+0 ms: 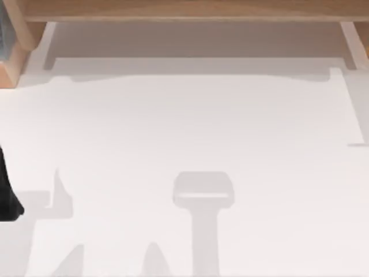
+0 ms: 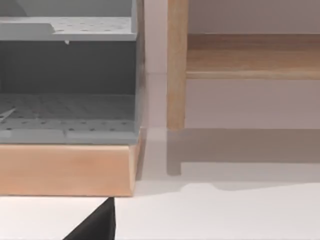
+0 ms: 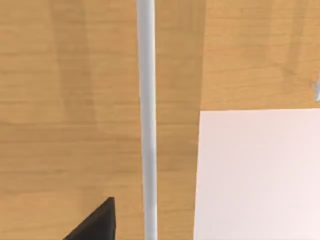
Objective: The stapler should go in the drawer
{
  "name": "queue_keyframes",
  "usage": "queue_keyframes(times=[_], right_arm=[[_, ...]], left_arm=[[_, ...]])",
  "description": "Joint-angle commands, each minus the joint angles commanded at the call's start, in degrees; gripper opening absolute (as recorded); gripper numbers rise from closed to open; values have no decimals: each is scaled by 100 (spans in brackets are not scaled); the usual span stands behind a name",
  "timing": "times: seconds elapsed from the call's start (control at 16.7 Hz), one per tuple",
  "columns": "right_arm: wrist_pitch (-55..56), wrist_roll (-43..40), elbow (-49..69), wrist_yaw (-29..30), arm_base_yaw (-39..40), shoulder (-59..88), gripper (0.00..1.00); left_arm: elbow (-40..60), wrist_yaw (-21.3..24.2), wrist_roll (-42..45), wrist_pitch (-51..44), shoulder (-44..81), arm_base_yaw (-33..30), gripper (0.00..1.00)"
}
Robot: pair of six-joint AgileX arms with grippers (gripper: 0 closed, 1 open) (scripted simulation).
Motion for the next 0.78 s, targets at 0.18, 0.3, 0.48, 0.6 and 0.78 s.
queue_keyframes(times=[0.18, 0.3, 0.48, 0.6, 0.78], right_arm=[[437, -210, -239, -160, 286, 427, 100], [498, -242, -271, -184, 337, 505, 100], [498, -242, -271, -184, 337, 505, 100], [470, -237, -237, -166, 337, 501, 100], [295, -246, 14, 23, 545, 592, 100]], left_arm=[[0, 0, 0, 0, 0, 0, 100], [0, 0, 0, 0, 0, 0, 100], [0, 0, 0, 0, 0, 0, 100], [0, 0, 0, 0, 0, 0, 100], [0, 0, 0, 0, 0, 0, 100]])
